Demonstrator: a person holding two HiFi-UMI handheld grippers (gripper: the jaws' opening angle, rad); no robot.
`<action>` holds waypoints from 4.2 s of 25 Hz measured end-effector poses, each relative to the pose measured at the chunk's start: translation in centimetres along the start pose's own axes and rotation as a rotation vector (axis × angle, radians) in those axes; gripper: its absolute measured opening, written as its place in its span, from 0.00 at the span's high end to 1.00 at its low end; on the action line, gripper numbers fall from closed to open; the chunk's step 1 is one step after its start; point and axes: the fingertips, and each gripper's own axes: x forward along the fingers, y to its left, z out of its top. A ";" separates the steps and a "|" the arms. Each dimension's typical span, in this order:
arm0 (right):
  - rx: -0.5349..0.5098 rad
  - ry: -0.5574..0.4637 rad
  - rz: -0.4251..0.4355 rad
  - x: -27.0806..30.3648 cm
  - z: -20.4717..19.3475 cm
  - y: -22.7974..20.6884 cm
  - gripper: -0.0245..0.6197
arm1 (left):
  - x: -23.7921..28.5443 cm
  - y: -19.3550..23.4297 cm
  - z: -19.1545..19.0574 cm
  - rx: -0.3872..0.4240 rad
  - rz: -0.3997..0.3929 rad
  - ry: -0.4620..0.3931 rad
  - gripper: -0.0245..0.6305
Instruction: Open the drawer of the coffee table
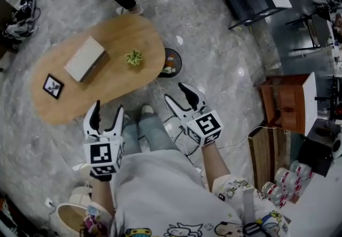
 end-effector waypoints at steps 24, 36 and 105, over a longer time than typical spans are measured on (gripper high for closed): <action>0.010 0.112 0.024 9.1 -17.6 -8.9 0.64 | 16.4 -7.4 -13.0 0.023 -0.225 0.146 0.55; 0.028 0.122 0.054 14.6 -27.8 -12.5 0.64 | 22.9 -10.7 -21.0 0.081 -0.315 0.250 0.55; -0.667 0.407 0.816 26.5 -43.7 -12.9 0.86 | 29.7 -9.7 -34.5 -0.011 -0.364 0.372 0.56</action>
